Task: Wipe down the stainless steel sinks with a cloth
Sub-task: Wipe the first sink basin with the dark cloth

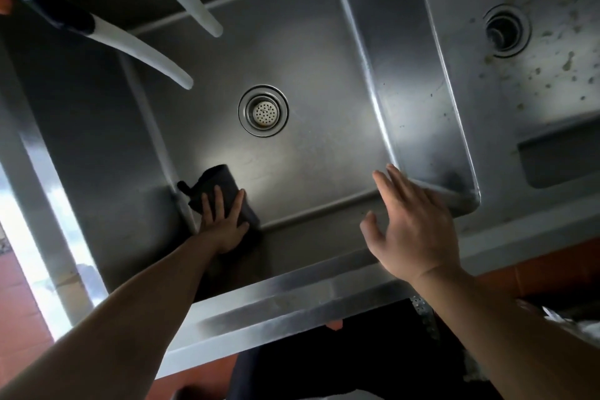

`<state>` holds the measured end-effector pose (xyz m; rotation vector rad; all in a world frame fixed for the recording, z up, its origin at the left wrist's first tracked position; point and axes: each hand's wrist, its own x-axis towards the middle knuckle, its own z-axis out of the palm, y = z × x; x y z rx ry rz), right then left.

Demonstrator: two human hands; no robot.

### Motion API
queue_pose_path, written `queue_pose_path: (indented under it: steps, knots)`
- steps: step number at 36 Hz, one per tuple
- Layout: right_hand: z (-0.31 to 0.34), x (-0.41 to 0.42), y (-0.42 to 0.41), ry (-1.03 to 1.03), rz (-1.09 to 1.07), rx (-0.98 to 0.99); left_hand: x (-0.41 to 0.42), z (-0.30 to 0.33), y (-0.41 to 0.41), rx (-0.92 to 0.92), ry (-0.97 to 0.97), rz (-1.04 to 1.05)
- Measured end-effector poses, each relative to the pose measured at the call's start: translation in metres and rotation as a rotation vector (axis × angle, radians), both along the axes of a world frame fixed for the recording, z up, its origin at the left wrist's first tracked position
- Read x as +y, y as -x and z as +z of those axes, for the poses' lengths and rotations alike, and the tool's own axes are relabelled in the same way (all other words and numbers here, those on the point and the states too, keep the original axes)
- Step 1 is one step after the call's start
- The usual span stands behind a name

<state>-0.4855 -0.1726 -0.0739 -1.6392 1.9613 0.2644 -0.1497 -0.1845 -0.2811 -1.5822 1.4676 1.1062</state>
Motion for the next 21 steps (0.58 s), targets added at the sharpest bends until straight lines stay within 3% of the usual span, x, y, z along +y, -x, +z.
queue_pose_path:
  steps: [9,17,19,21]
  knots:
    - [0.000,0.000,-0.001,0.003,0.038,0.024,-0.117,-0.005,0.020,0.003,0.320,0.128]
    - [0.000,0.001,-0.004,-0.007,0.006,0.040,-0.185,0.019,0.085,0.033,0.450,0.775]
    - [-0.001,0.002,-0.003,0.002,0.000,0.037,-0.181,0.022,0.084,0.044,0.502,0.741]
    - [-0.001,0.002,-0.003,0.007,0.005,0.036,-0.173,0.022,0.075,0.016,0.564,0.510]
